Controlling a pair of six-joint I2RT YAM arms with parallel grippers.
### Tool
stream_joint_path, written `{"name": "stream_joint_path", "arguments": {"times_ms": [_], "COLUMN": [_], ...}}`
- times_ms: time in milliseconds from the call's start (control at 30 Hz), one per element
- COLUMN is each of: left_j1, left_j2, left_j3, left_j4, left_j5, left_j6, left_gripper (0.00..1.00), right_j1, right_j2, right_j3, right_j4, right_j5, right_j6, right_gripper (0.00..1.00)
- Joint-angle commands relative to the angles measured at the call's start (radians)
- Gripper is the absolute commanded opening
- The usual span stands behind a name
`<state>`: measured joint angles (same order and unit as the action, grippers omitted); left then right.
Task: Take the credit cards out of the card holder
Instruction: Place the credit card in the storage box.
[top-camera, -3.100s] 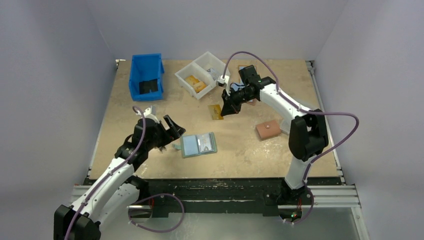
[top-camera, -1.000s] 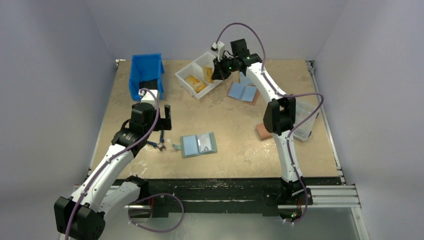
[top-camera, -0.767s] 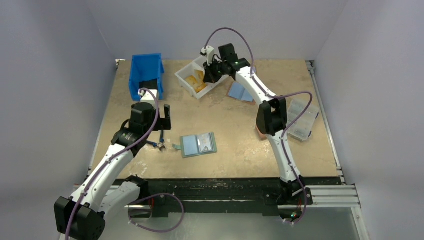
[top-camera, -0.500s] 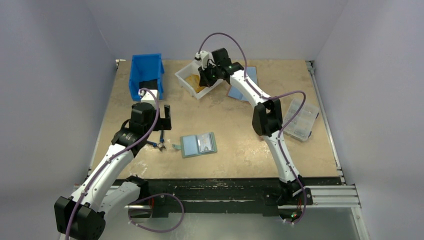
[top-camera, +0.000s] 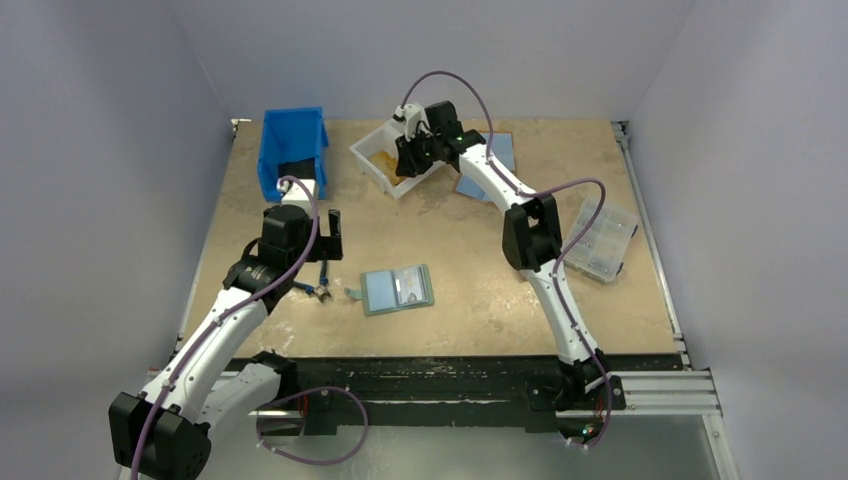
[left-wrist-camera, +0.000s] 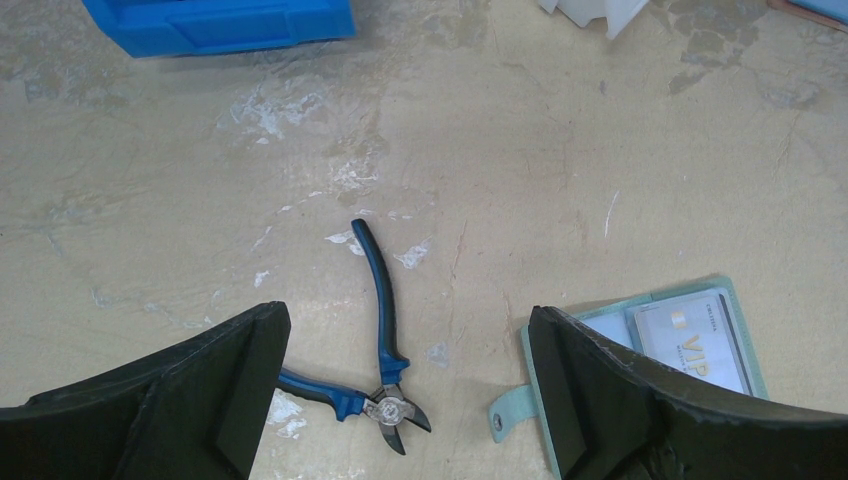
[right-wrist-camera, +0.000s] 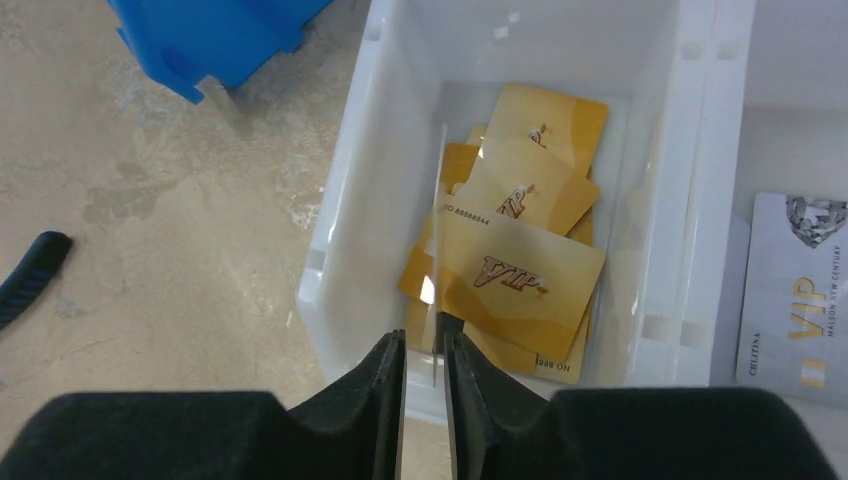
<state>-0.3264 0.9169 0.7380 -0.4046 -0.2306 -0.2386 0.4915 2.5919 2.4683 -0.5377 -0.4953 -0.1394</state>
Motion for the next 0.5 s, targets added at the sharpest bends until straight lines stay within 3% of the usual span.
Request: {"name": "stream_joint_path", "arguments": {"times_ms": [0, 100, 233, 333, 467], "left_j1": [0.010, 0.010, 0.012, 0.012, 0.012], "left_j2": [-0.001, -0.004, -0.011, -0.016, -0.032], "left_j3": [0.003, 0.003, 0.005, 0.006, 0.006], "left_j4": [0.039, 0.038, 0.037, 0.038, 0.039], "left_j5": [0.005, 0.004, 0.005, 0.006, 0.005], "left_j6": [0.025, 0.025, 0.024, 0.024, 0.023], "left_gripper": [0.98, 0.97, 0.97, 0.98, 0.97], "right_j1": [0.003, 0.010, 0.011, 0.013, 0.017], "right_j2": [0.004, -0.006, -0.051, -0.094, -0.173], "right_j3": [0.004, 0.007, -0.006, -0.028, -0.068], "right_j4": [0.067, 0.074, 0.079, 0.073, 0.018], "right_j5": [0.012, 0.196, 0.329, 0.330, 0.184], "right_j6": [0.074, 0.094, 0.100, 0.086, 0.017], "right_gripper": [0.34, 0.41, 0.41, 0.40, 0.40]}}
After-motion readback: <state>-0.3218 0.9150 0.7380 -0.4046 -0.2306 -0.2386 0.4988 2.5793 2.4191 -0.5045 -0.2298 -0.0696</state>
